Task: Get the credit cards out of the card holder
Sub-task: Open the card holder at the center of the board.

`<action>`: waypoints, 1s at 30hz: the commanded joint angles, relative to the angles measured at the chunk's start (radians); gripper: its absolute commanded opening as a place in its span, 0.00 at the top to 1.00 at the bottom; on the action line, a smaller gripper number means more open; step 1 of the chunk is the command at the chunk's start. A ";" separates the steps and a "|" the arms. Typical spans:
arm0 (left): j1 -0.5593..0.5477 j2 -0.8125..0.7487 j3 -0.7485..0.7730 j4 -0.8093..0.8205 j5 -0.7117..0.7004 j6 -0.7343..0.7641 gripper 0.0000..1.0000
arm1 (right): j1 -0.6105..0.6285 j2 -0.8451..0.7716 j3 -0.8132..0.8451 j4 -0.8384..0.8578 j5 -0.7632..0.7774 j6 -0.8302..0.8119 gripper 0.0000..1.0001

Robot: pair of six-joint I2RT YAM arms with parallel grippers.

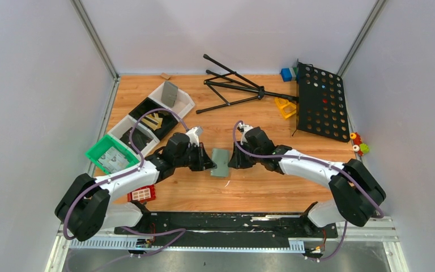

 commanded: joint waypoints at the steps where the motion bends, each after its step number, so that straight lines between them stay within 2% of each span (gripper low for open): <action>1: 0.001 -0.021 0.032 0.051 0.011 -0.009 1.00 | 0.004 0.005 0.056 -0.019 0.051 0.010 0.80; 3: 0.001 -0.020 0.030 0.050 0.009 -0.006 1.00 | 0.003 -0.010 0.046 -0.024 0.059 0.007 0.84; 7: 0.001 -0.016 0.032 0.038 -0.007 -0.001 1.00 | 0.003 -0.022 0.047 -0.035 0.047 0.010 1.00; 11: 0.000 -0.007 0.035 0.003 -0.046 0.019 1.00 | 0.003 -0.030 0.058 -0.062 0.050 0.010 1.00; 14: 0.001 0.019 0.042 -0.030 -0.086 0.044 0.93 | 0.002 -0.052 0.056 -0.083 0.063 0.006 1.00; 16: 0.001 0.033 0.043 -0.054 -0.120 0.060 0.81 | 0.001 -0.064 0.052 -0.089 0.062 0.005 1.00; 19: -0.002 0.050 0.053 -0.128 -0.204 0.081 0.52 | 0.002 -0.065 0.047 -0.093 0.034 0.004 1.00; 24: -0.055 0.047 0.093 -0.212 -0.291 0.130 0.23 | 0.003 -0.047 0.055 -0.083 -0.068 0.003 1.00; 27: -0.073 0.045 0.095 -0.176 -0.226 0.146 0.19 | 0.002 -0.057 0.055 -0.081 -0.074 0.004 1.00; 28: -0.081 0.044 0.093 -0.152 -0.202 0.149 0.10 | 0.003 -0.061 0.056 -0.082 -0.074 0.005 1.00; 30: -0.100 0.037 0.095 -0.122 -0.162 0.162 0.03 | 0.003 -0.069 0.057 -0.085 -0.074 0.004 1.00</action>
